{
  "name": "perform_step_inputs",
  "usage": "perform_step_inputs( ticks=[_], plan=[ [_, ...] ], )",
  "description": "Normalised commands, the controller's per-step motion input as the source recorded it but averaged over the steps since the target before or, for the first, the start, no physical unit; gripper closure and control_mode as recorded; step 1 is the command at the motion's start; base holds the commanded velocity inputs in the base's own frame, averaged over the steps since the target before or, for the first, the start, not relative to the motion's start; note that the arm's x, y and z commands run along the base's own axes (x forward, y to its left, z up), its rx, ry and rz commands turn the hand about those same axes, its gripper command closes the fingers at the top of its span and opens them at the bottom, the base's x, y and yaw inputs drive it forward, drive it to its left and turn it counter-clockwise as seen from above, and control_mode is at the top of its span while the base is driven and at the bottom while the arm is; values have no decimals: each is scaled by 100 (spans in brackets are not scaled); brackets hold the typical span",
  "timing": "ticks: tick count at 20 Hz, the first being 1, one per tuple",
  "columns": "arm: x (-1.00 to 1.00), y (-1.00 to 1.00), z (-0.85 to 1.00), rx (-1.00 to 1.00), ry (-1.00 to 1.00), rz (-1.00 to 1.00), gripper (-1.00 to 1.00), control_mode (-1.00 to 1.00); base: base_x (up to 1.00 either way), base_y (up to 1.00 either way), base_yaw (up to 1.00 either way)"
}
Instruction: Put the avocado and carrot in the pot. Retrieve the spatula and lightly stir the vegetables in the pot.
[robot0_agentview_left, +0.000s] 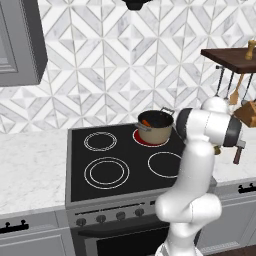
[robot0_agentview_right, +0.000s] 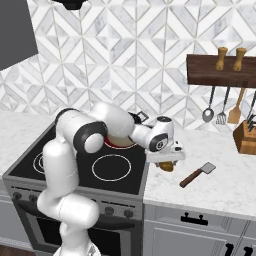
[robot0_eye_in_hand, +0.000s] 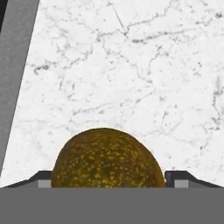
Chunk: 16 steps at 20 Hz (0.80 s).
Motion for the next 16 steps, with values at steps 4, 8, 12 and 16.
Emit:
perform_step_inputs(
  ticks=[4, 8, 12, 16],
  plan=[
    [-16, 40, 67, 0, -19, 0, 100, -100, 0, 0, 0],
    [-8, 90, 100, 1, -27, 7, 100, -100, 0, 0, 0],
    [18, 100, 100, 5, -15, 11, 100, -100, 0, 0, 0],
    [58, 100, 100, 3, -2, 4, 100, -100, 0, 0, 0]
  ],
)
